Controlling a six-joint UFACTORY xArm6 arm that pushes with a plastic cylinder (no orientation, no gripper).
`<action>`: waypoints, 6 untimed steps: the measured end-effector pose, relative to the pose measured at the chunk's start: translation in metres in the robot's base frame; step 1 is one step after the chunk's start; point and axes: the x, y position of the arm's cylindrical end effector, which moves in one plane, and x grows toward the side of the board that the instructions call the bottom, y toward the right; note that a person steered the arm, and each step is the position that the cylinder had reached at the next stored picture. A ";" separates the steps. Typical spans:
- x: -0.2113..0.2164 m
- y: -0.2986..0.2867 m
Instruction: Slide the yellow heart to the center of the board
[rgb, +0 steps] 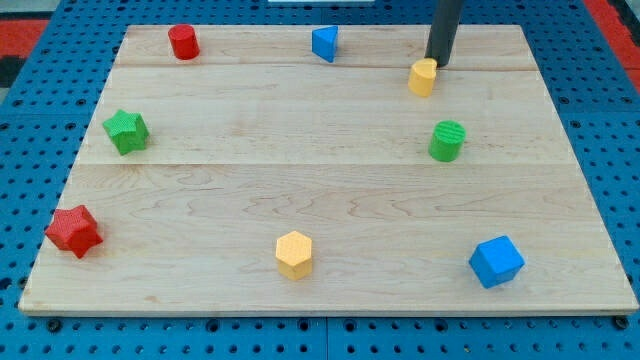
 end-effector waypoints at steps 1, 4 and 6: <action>0.041 -0.007; 0.066 -0.099; 0.029 -0.075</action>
